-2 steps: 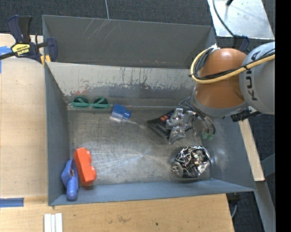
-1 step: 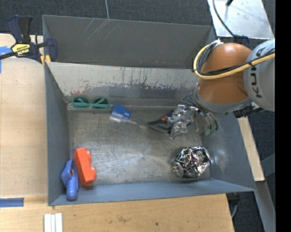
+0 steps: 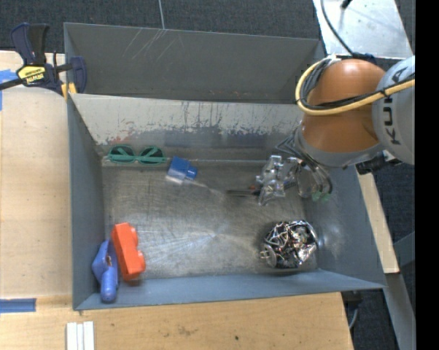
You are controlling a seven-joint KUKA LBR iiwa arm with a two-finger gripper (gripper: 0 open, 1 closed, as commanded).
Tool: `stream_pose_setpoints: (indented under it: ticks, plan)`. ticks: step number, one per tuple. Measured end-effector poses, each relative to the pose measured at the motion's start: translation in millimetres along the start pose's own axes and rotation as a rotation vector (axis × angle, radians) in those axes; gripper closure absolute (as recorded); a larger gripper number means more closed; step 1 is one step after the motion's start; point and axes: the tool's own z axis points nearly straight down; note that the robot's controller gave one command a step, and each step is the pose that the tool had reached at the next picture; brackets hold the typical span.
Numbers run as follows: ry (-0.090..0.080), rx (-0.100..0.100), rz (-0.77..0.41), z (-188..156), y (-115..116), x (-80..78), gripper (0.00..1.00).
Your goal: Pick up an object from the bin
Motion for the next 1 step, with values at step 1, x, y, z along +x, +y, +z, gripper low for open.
stream_pose_setpoints:
  ticks: [1]
  plan:
    - [0.003, 0.0, 0.0, -9.3, -0.2, -0.4, 1.0]
